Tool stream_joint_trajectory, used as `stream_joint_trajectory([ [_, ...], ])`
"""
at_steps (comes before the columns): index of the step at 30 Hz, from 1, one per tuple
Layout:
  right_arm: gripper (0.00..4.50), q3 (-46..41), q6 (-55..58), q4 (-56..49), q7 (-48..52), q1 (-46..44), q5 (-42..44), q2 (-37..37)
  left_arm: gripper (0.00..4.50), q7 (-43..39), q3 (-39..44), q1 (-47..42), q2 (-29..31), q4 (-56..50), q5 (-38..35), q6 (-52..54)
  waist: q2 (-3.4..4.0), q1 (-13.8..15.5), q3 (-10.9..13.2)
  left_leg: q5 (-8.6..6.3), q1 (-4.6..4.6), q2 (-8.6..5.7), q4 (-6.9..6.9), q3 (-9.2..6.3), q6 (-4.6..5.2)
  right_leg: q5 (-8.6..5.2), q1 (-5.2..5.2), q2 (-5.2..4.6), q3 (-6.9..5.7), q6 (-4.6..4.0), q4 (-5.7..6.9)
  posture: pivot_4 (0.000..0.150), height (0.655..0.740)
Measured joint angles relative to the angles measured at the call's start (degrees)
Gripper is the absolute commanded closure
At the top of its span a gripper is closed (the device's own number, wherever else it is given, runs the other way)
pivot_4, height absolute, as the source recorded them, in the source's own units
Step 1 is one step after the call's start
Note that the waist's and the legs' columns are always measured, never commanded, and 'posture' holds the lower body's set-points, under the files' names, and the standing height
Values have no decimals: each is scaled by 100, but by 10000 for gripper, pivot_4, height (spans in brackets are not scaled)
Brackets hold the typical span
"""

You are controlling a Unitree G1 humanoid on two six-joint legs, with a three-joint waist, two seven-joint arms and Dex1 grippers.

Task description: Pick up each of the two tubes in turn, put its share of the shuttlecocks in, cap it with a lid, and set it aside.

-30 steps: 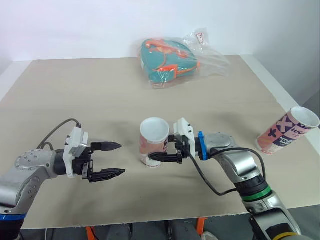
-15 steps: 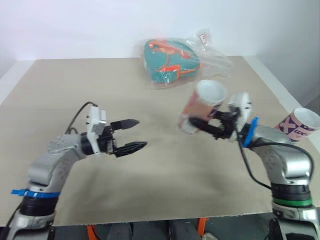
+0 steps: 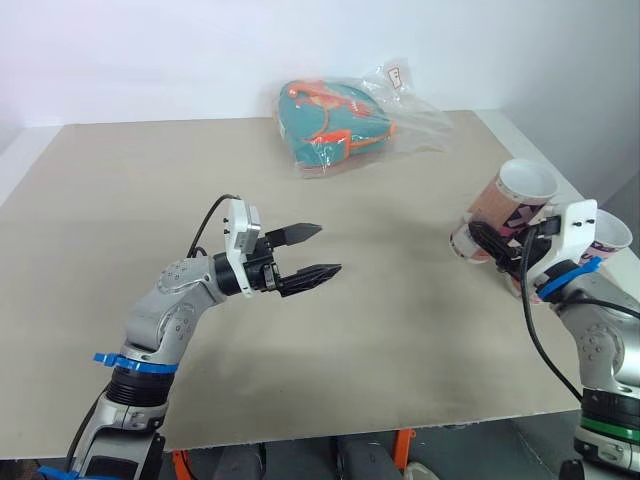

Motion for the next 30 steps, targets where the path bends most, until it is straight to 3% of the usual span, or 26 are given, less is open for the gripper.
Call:
stream_joint_trajectory([
  [16,15586,365,125,348,-96,39,-12,142,0,-15,7,-4,131,-4,-46,58,2,37,-1,0,-2,0,-1,0,0,0,0,0,0,-1,-2,1500,7387],
  [17,9147,369,118,347,-96,48,-14,142,0,-15,7,-5,131,-4,-46,58,2,38,-1,0,-1,0,0,0,0,0,1,0,0,-1,-2,1500,7387],
  [18,6557,369,124,342,-84,60,-8,142,0,-15,7,-6,131,-4,-46,58,2,38,-2,0,0,0,0,-1,0,0,2,0,0,-1,-2,1500,7387],
  [19,1188,374,147,339,-70,83,-3,141,0,-16,6,-7,131,-4,-46,58,2,38,-2,0,1,0,0,-1,0,0,3,0,-1,0,-2,1500,7387],
  [30,517,362,425,312,176,387,160,22,0,-45,5,-185,105,40,-61,57,3,39,-2,0,0,0,2,0,0,-1,3,0,0,6,-2,1500,7387],
])
